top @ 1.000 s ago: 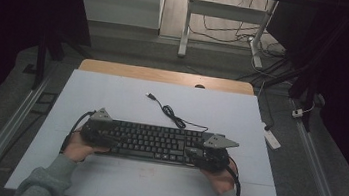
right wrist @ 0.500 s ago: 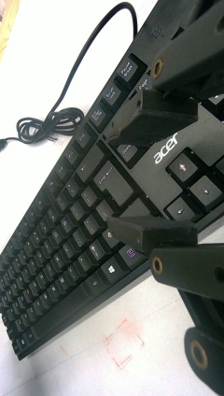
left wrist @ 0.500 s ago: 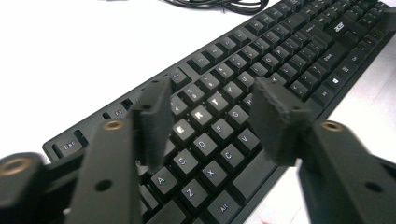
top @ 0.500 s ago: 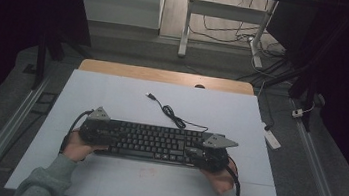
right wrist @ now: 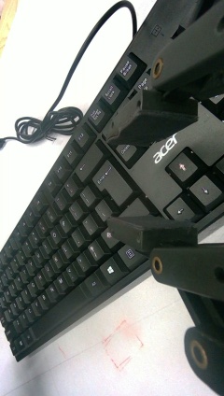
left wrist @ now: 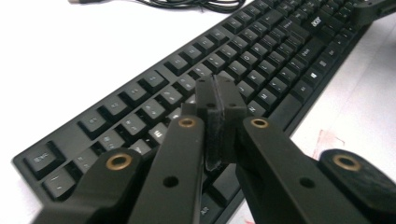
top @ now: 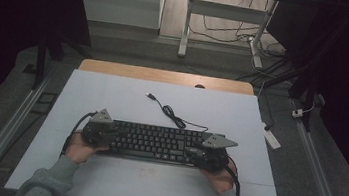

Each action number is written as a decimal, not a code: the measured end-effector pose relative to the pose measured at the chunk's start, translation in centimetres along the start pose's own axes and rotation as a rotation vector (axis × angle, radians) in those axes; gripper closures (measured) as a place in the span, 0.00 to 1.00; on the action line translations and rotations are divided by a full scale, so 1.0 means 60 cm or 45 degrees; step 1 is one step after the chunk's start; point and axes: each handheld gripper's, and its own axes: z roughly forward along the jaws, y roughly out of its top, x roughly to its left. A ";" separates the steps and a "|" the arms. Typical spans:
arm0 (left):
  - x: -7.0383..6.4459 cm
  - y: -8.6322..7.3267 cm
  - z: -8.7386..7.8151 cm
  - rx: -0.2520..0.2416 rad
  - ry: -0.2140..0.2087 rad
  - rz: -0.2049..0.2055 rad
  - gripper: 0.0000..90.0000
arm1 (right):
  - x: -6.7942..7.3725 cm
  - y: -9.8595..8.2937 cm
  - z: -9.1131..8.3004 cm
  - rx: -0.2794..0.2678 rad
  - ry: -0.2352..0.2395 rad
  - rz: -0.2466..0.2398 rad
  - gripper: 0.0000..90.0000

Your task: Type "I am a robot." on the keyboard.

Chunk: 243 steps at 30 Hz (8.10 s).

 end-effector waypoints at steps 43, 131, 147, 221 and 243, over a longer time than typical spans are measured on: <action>-0.041 -0.001 0.079 0.174 -0.029 0.100 0.99 | 0.000 -0.002 0.004 0.029 -0.014 -0.010 0.59; 0.012 -0.004 -0.005 0.040 0.053 -0.067 0.31 | 0.027 0.084 0.051 -0.054 0.079 -0.028 0.69; 0.010 -0.005 -0.005 0.045 0.058 -0.054 0.31 | 0.038 0.106 0.112 0.044 0.143 -0.032 0.99; 0.015 -0.009 -0.001 0.052 0.099 -0.054 0.30 | 0.020 0.037 0.029 0.007 0.048 -0.018 0.70; 0.020 -0.011 -0.008 0.024 0.104 -0.059 0.33 | 0.002 -0.014 -0.026 -0.001 -0.003 0.001 0.67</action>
